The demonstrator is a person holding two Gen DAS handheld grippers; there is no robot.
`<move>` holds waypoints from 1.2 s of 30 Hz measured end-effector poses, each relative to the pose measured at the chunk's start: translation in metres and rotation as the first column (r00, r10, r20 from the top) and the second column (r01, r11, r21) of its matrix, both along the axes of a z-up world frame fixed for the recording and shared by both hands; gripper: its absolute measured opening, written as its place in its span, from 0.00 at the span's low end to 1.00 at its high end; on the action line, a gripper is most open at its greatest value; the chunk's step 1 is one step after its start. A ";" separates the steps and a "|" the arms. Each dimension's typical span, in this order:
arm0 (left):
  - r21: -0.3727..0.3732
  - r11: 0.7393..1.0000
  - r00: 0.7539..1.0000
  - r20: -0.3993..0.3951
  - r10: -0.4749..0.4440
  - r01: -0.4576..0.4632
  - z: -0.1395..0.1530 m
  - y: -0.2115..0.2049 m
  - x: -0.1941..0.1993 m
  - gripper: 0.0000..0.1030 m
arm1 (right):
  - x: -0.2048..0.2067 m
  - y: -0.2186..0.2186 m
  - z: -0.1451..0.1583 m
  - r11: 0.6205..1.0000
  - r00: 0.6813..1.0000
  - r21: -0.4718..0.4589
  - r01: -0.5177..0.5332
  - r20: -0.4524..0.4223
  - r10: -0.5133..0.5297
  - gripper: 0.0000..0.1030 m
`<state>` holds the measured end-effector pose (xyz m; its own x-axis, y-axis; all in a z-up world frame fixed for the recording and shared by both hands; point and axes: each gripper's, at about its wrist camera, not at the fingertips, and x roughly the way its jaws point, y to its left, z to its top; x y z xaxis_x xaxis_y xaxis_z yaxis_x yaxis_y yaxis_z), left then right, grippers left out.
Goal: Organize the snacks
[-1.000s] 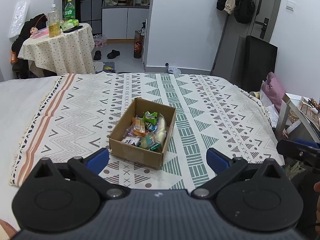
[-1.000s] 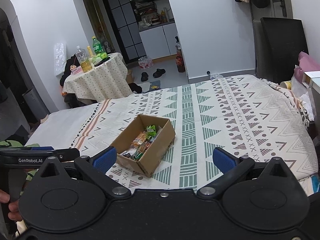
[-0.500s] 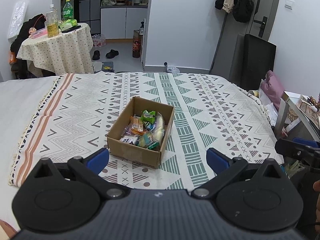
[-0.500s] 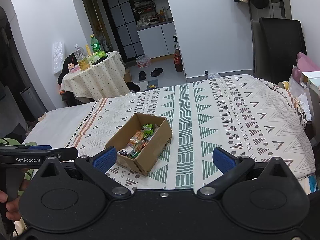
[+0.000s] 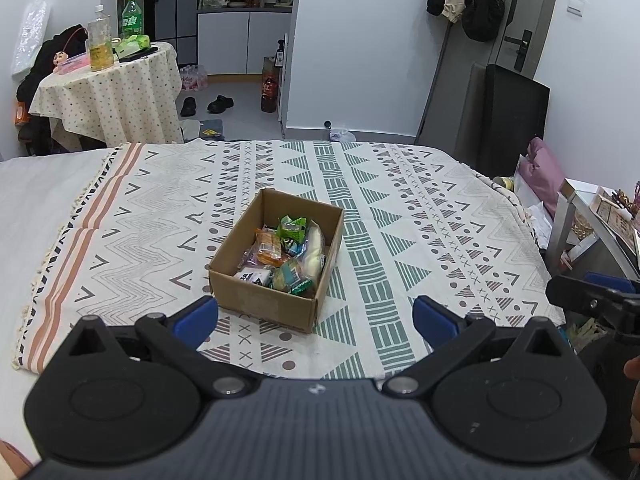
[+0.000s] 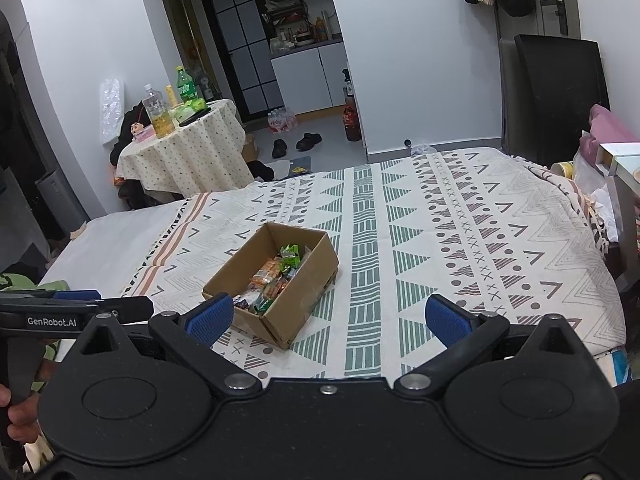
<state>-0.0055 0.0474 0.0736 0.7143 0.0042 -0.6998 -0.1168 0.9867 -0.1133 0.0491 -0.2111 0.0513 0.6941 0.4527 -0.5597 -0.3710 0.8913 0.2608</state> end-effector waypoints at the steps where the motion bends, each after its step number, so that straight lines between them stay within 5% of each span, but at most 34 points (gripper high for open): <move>1: 0.000 1.000 1.000 0.000 -0.001 0.001 0.000 0.000 0.000 1.00 | 0.000 0.000 0.000 1.000 1.000 -0.001 0.000 -0.002 0.000 1.00; 36: -0.005 1.000 1.000 0.005 -0.016 0.016 0.000 -0.003 0.003 1.00 | 0.002 -0.001 0.000 1.000 1.000 -0.021 0.014 0.005 -0.014 1.00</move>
